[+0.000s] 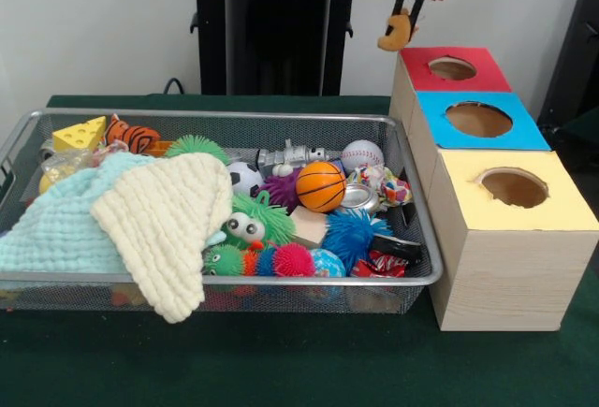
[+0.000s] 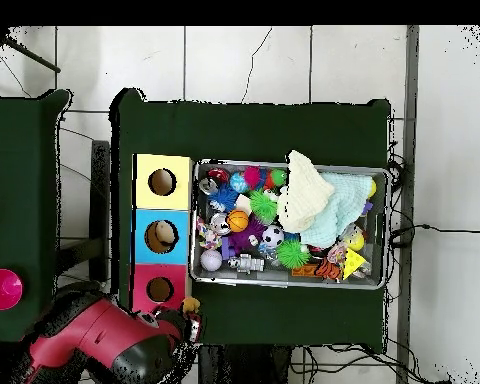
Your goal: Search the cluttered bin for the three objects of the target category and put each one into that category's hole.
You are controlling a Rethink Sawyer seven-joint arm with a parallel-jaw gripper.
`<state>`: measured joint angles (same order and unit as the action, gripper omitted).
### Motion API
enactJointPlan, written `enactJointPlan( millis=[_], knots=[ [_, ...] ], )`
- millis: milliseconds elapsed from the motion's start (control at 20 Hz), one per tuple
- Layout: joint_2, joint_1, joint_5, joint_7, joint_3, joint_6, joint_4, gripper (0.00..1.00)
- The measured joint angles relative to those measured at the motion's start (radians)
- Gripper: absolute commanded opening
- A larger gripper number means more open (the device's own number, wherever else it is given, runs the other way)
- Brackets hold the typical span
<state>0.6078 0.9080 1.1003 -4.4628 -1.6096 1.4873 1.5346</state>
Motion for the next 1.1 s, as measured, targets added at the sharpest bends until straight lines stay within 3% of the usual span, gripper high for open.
enactJointPlan(
  millis=[450, 1100],
  knots=[
    [0.015, -0.026, -0.005, -0.001, 0.000, 0.000, 0.010, 0.00],
    [0.058, -0.057, -0.017, -0.058, -0.030, 0.000, 0.086, 0.00]
  ],
)
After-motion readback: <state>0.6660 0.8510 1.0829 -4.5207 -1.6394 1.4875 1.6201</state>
